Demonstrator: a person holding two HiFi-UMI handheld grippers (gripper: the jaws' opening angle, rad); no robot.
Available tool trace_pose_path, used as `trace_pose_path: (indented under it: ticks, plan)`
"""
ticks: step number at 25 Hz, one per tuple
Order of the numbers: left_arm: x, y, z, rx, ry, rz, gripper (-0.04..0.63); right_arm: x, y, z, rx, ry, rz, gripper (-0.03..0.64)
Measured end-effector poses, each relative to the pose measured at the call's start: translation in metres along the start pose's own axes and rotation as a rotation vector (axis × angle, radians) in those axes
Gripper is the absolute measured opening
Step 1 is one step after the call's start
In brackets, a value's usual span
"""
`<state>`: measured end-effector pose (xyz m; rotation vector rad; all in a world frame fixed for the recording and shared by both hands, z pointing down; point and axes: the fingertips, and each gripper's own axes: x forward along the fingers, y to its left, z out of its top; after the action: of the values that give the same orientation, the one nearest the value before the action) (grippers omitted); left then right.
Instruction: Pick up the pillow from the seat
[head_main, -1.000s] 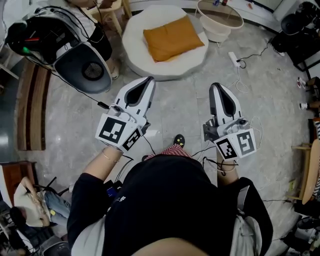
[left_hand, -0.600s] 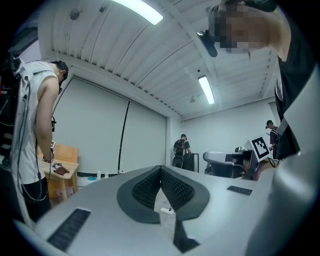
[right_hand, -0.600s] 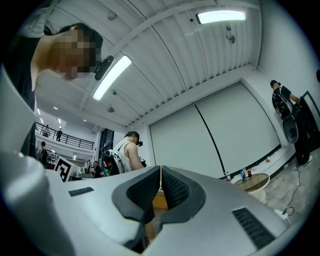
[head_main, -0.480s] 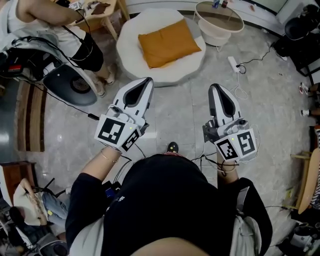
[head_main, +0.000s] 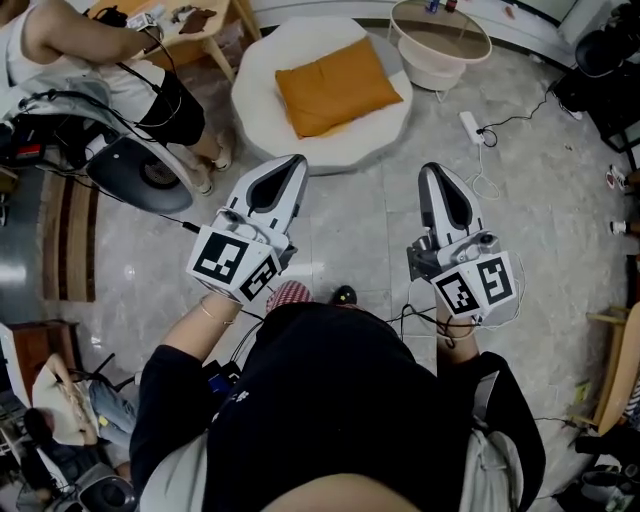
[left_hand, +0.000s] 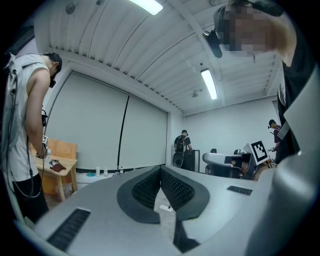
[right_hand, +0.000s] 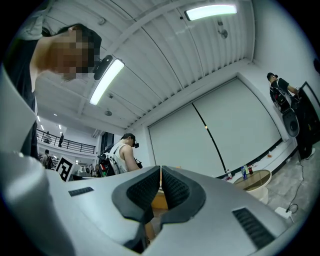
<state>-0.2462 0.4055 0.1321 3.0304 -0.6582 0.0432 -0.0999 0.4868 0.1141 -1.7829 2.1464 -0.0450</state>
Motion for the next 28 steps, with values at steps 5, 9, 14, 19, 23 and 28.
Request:
trace_pose_path:
  ticks: [5,9,14,19,23,28]
  plan:
    - [0.003,0.004,0.001,0.004,0.009,0.01,0.009,0.002,0.002,0.001,0.008,-0.013,0.018,0.023]
    - [0.009,0.003,0.001,0.032,0.005,-0.011,0.009,0.007,0.0,0.0,0.008,-0.018,0.018,0.023]
    - [0.029,0.021,0.003,0.023,-0.009,-0.027,0.009,0.026,-0.009,-0.004,-0.02,0.0,0.008,0.023]
    - [0.059,0.041,0.003,-0.013,-0.031,-0.034,0.009,0.045,-0.028,0.002,-0.037,-0.013,0.006,0.023]
    - [0.076,0.055,0.006,0.007,-0.02,-0.048,0.009,0.066,-0.038,0.004,-0.043,-0.017,0.017,0.023]
    - [0.094,0.088,0.004,-0.024,-0.05,-0.029,0.009,0.097,-0.053,-0.003,-0.06,0.002,0.012,0.023]
